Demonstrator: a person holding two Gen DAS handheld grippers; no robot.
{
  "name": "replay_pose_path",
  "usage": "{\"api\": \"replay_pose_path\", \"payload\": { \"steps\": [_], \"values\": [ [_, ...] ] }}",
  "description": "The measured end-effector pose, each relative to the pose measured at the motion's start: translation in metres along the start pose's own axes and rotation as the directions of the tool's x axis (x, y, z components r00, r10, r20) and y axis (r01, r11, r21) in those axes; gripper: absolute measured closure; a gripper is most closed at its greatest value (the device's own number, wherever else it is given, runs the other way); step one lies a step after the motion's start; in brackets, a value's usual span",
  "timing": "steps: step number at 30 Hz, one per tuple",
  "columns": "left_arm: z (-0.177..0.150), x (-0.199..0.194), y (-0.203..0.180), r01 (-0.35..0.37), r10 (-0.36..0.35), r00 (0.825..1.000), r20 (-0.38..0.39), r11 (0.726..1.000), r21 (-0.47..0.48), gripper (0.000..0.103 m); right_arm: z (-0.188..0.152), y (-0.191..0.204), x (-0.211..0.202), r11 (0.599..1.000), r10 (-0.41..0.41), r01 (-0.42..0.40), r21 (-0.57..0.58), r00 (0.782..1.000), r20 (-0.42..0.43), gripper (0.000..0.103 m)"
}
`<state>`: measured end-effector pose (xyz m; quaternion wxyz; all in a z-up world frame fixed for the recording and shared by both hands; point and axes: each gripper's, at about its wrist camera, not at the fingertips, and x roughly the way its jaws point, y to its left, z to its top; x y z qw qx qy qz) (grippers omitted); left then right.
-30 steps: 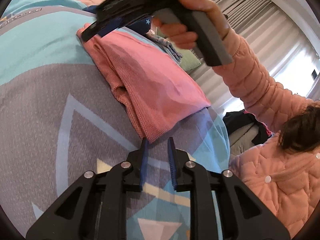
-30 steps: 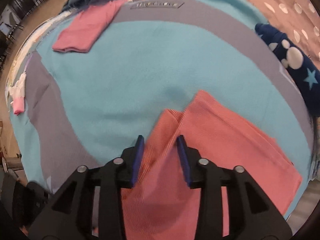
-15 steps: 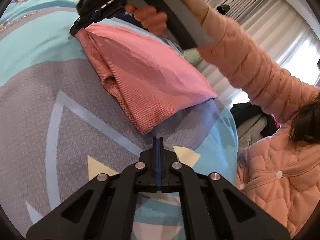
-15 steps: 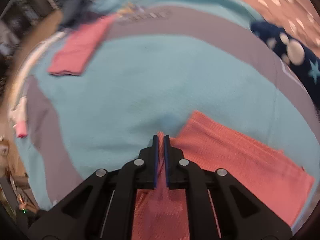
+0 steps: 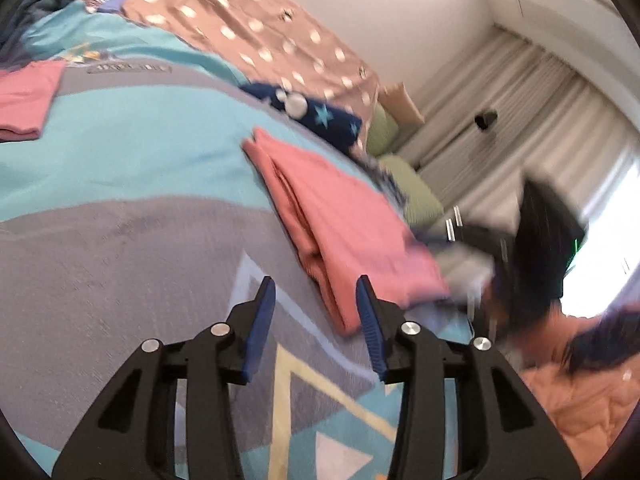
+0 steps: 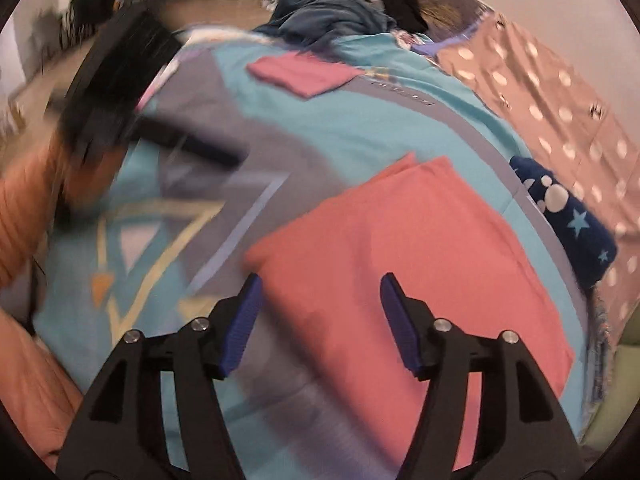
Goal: Fold small clothes
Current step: 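Grasp the folded sweater's edge with the right gripper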
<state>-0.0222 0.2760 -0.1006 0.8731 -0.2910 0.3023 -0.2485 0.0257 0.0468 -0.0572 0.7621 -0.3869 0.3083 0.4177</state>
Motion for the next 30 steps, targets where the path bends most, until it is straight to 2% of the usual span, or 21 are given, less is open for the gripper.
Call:
{"api": "replay_pose_path", "payload": {
  "steps": [2, 3, 6, 8, 10, 13, 16, 19, 21, 24, 26, 27, 28, 29, 30],
  "values": [
    [-0.001, 0.001, -0.004, -0.012, 0.013, 1.0, 0.028, 1.0, -0.014, 0.053, -0.006, 0.017, 0.015, 0.992, -0.108, 0.106, -0.062, 0.994, -0.033, 0.045],
    [-0.001, -0.001, -0.003, -0.016, 0.017, 0.999, 0.037, 1.0, -0.021, 0.052, -0.007, 0.024, 0.027, 0.979, -0.19, 0.186, -0.085, 0.981, -0.047, 0.049],
    [0.0, -0.003, -0.003, -0.029, 0.032, 0.998, 0.055, 0.998, -0.061, 0.048, 0.001, 0.029, 0.043, 0.954, -0.291, 0.289, -0.081, 0.956, -0.023, 0.06],
    [0.001, -0.007, 0.001, -0.026, 0.031, 0.998, 0.061, 0.996, -0.087, 0.047, 0.012, 0.038, 0.055, 0.937, -0.334, 0.332, -0.107, 0.943, -0.002, 0.073],
    [0.008, -0.007, 0.005, -0.015, 0.023, 0.997, 0.072, 0.994, -0.105, 0.044, 0.017, 0.044, 0.063, 0.932, -0.343, 0.342, -0.122, 0.939, 0.011, 0.085],
    [0.031, 0.012, 0.017, 0.051, -0.046, 0.998, 0.04, 0.99, -0.131, 0.039, 0.016, 0.049, 0.068, 0.919, -0.373, 0.373, -0.127, 0.928, 0.03, 0.091],
    [0.061, 0.051, 0.028, 0.064, -0.071, 0.996, -0.045, 0.988, -0.141, 0.038, 0.015, 0.047, 0.064, 0.917, -0.381, 0.384, -0.107, 0.923, 0.05, 0.094],
    [0.087, 0.104, 0.041, 0.048, -0.072, 0.986, -0.15, 0.986, -0.16, 0.038, 0.014, 0.05, 0.059, 0.912, -0.388, 0.394, -0.114, 0.919, 0.069, 0.095],
    [0.101, 0.121, 0.041, 0.05, -0.069, 0.988, -0.139, 0.99, -0.134, 0.038, 0.013, 0.049, 0.059, 0.912, -0.384, 0.391, -0.123, 0.92, 0.075, 0.095],
    [0.12, 0.142, 0.042, 0.053, -0.075, 0.987, -0.142, 0.987, -0.153, 0.038, 0.011, 0.054, 0.062, 0.906, -0.389, 0.396, -0.15, 0.918, 0.072, 0.094],
    [0.126, 0.151, 0.038, 0.041, -0.058, 0.988, -0.145, 0.992, -0.122, 0.044, 0.01, 0.058, 0.065, 0.888, -0.415, 0.425, -0.178, 0.905, 0.091, 0.083],
    [0.126, 0.155, 0.037, 0.031, -0.048, 0.987, -0.152, 0.993, -0.112, 0.056, 0.01, 0.059, 0.065, 0.88, -0.425, 0.438, -0.183, 0.899, 0.106, 0.083],
    [0.126, 0.159, 0.038, 0.025, -0.044, 0.985, -0.164, 0.993, -0.113, 0.071, 0.01, 0.058, 0.066, 0.884, -0.42, 0.432, -0.177, 0.902, 0.104, 0.083],
    [0.124, 0.162, 0.041, 0.023, -0.044, 0.983, -0.176, 0.993, -0.118, 0.078, 0.012, 0.054, 0.067, 0.897, -0.403, 0.413, -0.158, 0.911, 0.092, 0.086],
    [0.124, 0.165, 0.043, 0.017, -0.039, 0.983, -0.181, 0.992, -0.123, 0.091, 0.014, 0.051, 0.069, 0.907, -0.389, 0.396, -0.142, 0.918, 0.079, 0.089]
  ]
}}
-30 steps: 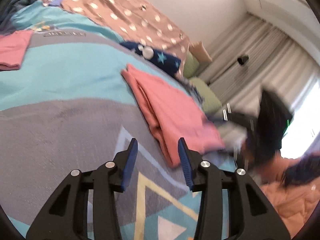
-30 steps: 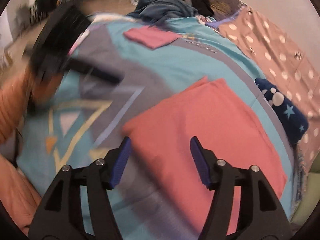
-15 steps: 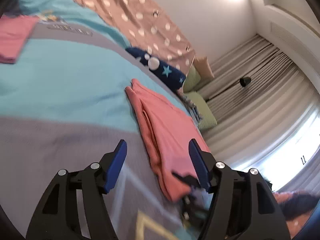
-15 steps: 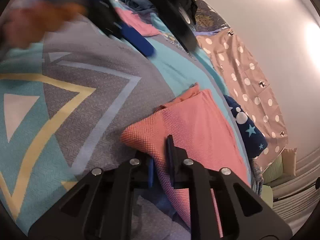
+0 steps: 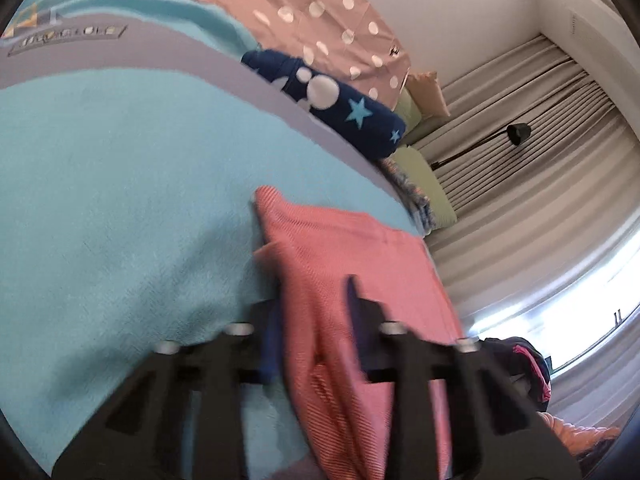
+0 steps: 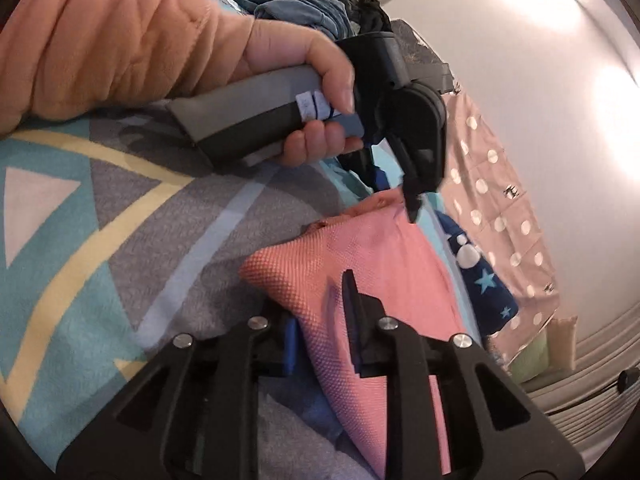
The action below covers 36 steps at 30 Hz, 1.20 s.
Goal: Fold small clothes
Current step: 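Grasp the folded sweater's edge with the right gripper, then grasp the sweater edge with the left gripper while the right gripper lifts it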
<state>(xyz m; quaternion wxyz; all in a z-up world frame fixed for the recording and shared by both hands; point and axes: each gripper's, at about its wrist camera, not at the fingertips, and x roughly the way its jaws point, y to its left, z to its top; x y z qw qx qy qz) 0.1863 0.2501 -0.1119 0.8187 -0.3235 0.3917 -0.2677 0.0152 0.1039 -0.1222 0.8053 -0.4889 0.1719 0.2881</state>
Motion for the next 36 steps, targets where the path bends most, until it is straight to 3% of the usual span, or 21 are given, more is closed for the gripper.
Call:
{"api": "replay_pose_path", "payload": {
  "steps": [1, 5, 15, 19, 22, 26, 32, 36],
  "values": [
    [-0.001, 0.001, 0.004, 0.002, -0.002, 1.0, -0.003, 1.0, -0.019, 0.096, 0.002, -0.003, 0.003, 1.0, 0.021, -0.021, 0.024, 1.0, -0.01, 0.098],
    [0.002, -0.001, 0.003, -0.027, 0.027, 0.999, 0.026, 1.0, -0.009, 0.097, 0.002, -0.011, -0.01, 0.994, 0.069, -0.073, 0.078, 0.996, 0.052, 0.099],
    [0.002, 0.001, -0.002, -0.08, 0.08, 0.997, 0.019, 0.997, -0.01, 0.097, -0.006, -0.022, -0.015, 0.978, 0.123, -0.132, 0.161, 0.99, 0.063, 0.099],
    [0.006, -0.003, -0.011, -0.094, 0.094, 0.995, 0.019, 0.996, -0.005, 0.097, -0.01, -0.041, -0.021, 0.949, 0.156, -0.178, 0.259, 0.982, 0.104, 0.098],
    [0.013, -0.004, -0.023, -0.099, 0.099, 0.995, 0.018, 0.995, 0.006, 0.097, -0.019, -0.063, -0.027, 0.897, 0.187, -0.239, 0.373, 0.967, 0.171, 0.098],
    [0.023, 0.0, -0.036, -0.126, 0.126, 0.992, 0.001, 0.992, -0.004, 0.097, -0.035, -0.094, -0.032, 0.794, 0.205, -0.313, 0.521, 0.945, 0.256, 0.098],
    [0.031, 0.011, -0.049, -0.136, 0.136, 0.991, -0.009, 0.99, -0.047, 0.097, -0.052, -0.115, -0.036, 0.689, 0.248, -0.396, 0.608, 0.916, 0.315, 0.098],
    [0.034, 0.014, -0.06, -0.154, 0.155, 0.988, 0.0, 0.986, -0.07, 0.097, -0.067, -0.135, -0.041, 0.594, 0.239, -0.431, 0.679, 0.901, 0.363, 0.098]
  ]
}}
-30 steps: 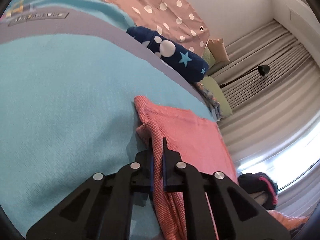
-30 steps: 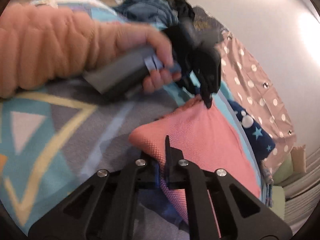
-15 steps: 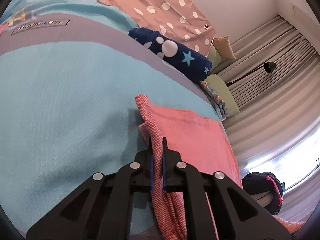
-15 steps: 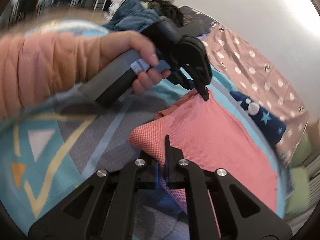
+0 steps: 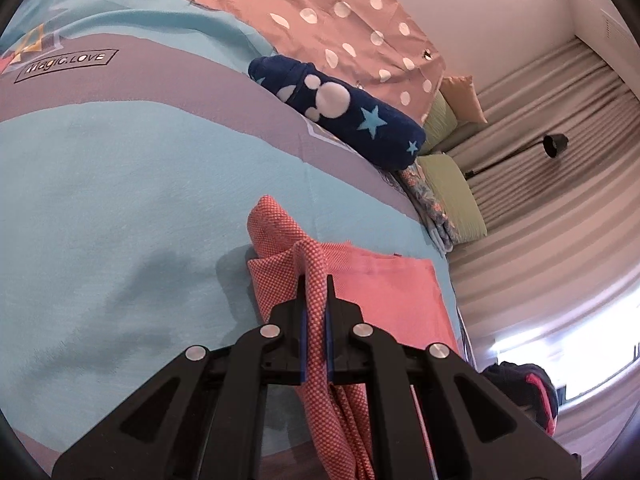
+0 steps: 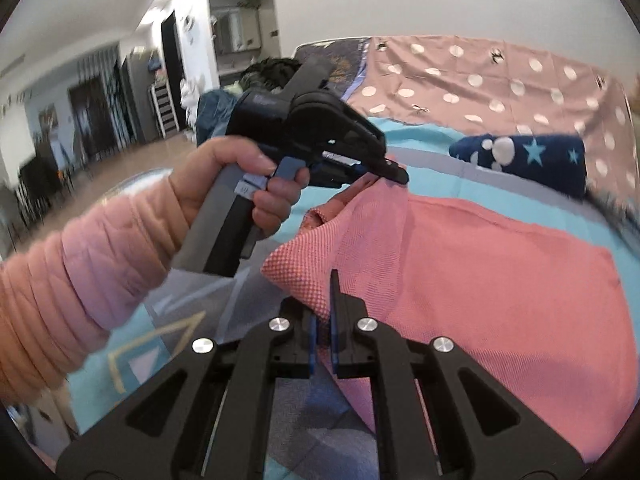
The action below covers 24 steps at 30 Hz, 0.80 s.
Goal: Fold small clothes
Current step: 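Grasp the sweater edge with the left gripper while the right gripper lifts it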
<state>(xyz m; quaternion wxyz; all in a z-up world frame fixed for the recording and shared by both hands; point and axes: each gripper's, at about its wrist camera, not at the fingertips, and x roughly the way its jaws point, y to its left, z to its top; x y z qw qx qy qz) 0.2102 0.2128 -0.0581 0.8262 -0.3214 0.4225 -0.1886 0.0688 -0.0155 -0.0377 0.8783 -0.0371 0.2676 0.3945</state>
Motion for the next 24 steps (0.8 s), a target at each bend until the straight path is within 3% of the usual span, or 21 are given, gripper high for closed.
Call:
{"api": "replay_pose_path", "payload": {
  "steps": [9, 24],
  "values": [
    [-0.001, -0.001, -0.027, -0.031, 0.032, 0.999, 0.027, 0.999, -0.029, 0.097, -0.004, -0.023, -0.028, 0.993, 0.017, -0.021, 0.114, 0.999, 0.033, 0.098],
    [-0.003, 0.03, -0.123, -0.05, 0.048, 0.998, 0.037, 0.996, 0.075, 0.097, -0.029, -0.067, -0.091, 0.968, -0.025, -0.006, 0.253, 0.992, 0.12, 0.098]
  ]
}}
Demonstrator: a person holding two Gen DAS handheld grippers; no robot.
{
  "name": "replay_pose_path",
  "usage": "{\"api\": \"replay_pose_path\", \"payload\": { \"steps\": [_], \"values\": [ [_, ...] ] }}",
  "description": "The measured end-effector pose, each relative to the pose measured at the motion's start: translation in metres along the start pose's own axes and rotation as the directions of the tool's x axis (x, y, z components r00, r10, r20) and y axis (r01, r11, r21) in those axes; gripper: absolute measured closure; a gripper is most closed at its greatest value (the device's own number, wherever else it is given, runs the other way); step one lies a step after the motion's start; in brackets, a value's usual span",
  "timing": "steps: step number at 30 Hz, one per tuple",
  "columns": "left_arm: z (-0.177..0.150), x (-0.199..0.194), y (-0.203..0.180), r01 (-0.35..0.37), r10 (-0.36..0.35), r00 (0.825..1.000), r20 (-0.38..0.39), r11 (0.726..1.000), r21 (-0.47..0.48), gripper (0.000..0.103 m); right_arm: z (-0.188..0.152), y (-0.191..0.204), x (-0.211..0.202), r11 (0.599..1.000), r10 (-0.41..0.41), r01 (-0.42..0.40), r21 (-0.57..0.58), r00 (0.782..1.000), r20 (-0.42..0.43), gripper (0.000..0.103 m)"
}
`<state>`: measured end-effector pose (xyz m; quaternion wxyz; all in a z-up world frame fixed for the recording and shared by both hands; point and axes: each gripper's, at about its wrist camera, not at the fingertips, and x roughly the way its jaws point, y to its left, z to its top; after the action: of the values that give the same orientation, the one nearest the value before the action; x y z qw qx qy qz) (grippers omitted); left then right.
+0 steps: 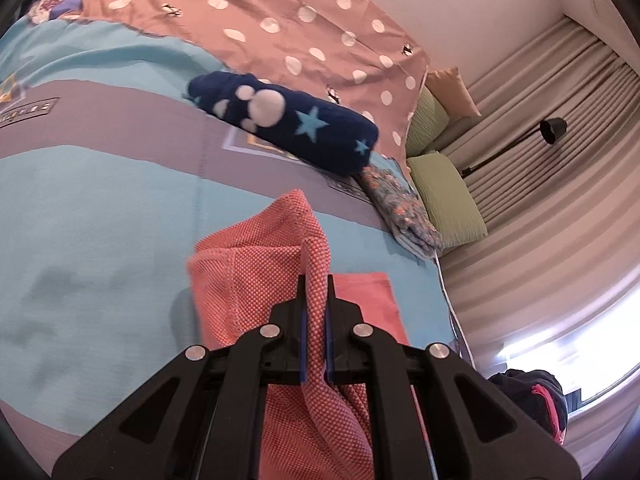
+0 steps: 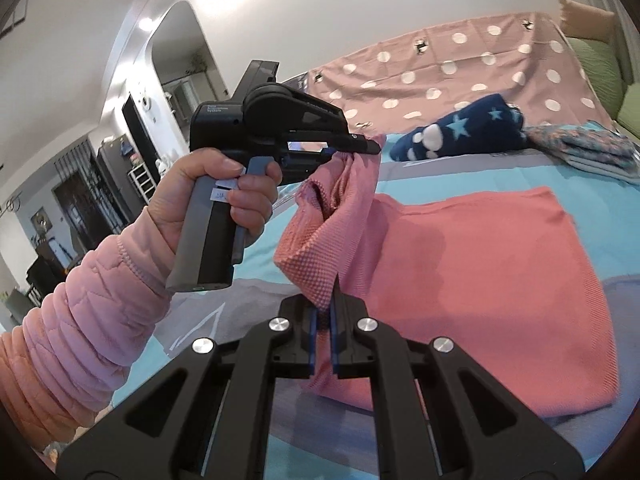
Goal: Fold small clothes
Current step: 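Grasp the sweater edge with the left gripper while the right gripper lifts it, then fold the held edge over the sweater and open both grippers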
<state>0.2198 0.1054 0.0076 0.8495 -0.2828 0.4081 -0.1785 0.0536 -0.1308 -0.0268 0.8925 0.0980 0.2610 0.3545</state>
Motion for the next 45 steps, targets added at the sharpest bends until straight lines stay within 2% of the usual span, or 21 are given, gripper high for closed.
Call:
{"api": "replay_pose_path", "payload": {
  "steps": [8, 12, 18, 26, 36, 38, 39, 40, 42, 45],
  "values": [
    [-0.009, 0.039, -0.061, -0.001, 0.004, 0.999, -0.04, 0.997, 0.075, 0.097, -0.009, -0.041, -0.035, 0.995, -0.036, 0.032, 0.092, 0.998, 0.042, 0.098],
    [-0.016, 0.062, -0.092, -0.004, 0.014, 0.997, -0.073, 0.992, 0.128, 0.097, -0.017, -0.063, -0.052, 0.985, -0.084, 0.075, 0.154, 0.995, 0.048, 0.097],
    [-0.033, 0.099, -0.122, -0.019, 0.043, 0.991, -0.129, 0.983, 0.181, 0.097, -0.032, -0.089, -0.069, 0.97, -0.098, 0.087, 0.228, 0.995, 0.036, 0.097],
    [-0.05, 0.151, -0.146, -0.103, 0.151, 0.972, -0.181, 0.962, 0.251, 0.097, -0.043, -0.119, -0.08, 0.943, -0.122, 0.105, 0.316, 0.992, 0.035, 0.096],
    [-0.064, 0.191, -0.163, -0.189, 0.265, 0.942, -0.205, 0.926, 0.328, 0.097, -0.052, -0.139, -0.084, 0.919, -0.116, 0.098, 0.381, 0.993, 0.025, 0.096],
    [-0.066, 0.195, -0.165, -0.188, 0.261, 0.945, -0.198, 0.927, 0.325, 0.082, -0.056, -0.144, -0.085, 0.911, -0.12, 0.105, 0.398, 0.993, 0.012, 0.093],
    [-0.068, 0.194, -0.167, -0.168, 0.238, 0.953, -0.19, 0.931, 0.325, 0.056, -0.058, -0.148, -0.086, 0.905, -0.123, 0.111, 0.412, 0.992, 0.003, 0.092],
    [-0.07, 0.19, -0.169, -0.159, 0.224, 0.96, -0.17, 0.931, 0.328, 0.046, -0.06, -0.151, -0.087, 0.9, -0.123, 0.113, 0.421, 0.992, -0.003, 0.09],
    [-0.073, 0.182, -0.178, -0.128, 0.197, 0.968, -0.152, 0.918, 0.374, 0.046, -0.065, -0.157, -0.089, 0.89, -0.134, 0.127, 0.438, 0.991, -0.015, 0.086],
    [-0.074, 0.165, -0.184, -0.123, 0.195, 0.972, -0.133, 0.899, 0.42, 0.037, -0.07, -0.161, -0.092, 0.881, -0.143, 0.137, 0.453, 0.99, -0.022, 0.08]
  ]
}}
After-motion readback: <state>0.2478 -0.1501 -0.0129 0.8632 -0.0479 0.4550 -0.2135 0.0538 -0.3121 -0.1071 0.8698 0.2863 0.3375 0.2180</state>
